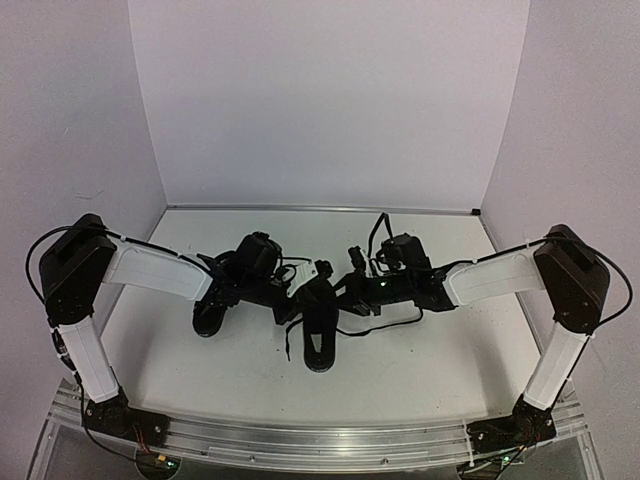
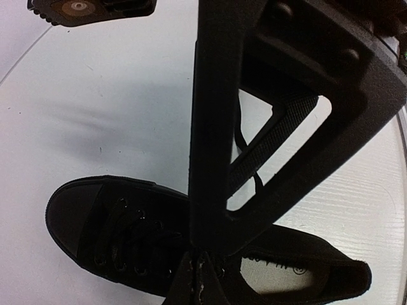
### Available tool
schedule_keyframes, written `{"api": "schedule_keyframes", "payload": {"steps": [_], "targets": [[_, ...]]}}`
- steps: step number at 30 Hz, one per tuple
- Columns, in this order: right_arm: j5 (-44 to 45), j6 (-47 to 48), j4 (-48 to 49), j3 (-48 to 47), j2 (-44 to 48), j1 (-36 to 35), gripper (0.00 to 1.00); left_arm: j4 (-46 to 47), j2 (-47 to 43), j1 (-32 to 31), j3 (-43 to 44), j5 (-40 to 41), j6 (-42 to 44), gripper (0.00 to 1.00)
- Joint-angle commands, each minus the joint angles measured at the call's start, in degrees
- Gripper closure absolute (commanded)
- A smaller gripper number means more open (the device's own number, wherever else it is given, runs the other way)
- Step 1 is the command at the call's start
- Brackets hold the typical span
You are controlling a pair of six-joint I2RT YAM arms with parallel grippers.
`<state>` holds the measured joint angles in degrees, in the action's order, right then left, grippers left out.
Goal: Tie the shoes
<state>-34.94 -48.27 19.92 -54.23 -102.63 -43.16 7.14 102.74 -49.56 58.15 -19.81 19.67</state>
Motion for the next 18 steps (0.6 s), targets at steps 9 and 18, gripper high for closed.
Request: {"api": "schedule_keyframes", "payload": {"steps": [9,18], "targets": [[-1.8,-0.25,1.15,-2.01,2.17,0.18,0.73,3.25,-2.44,-0.43,1.1,-0.32,0.1,1.0],[-2.07,-0.34,1.17,-2.38,1.56,0.18,0.72,4.66,-2.59,-0.69,1.19,-0.99,-0.25,1.0]]}}
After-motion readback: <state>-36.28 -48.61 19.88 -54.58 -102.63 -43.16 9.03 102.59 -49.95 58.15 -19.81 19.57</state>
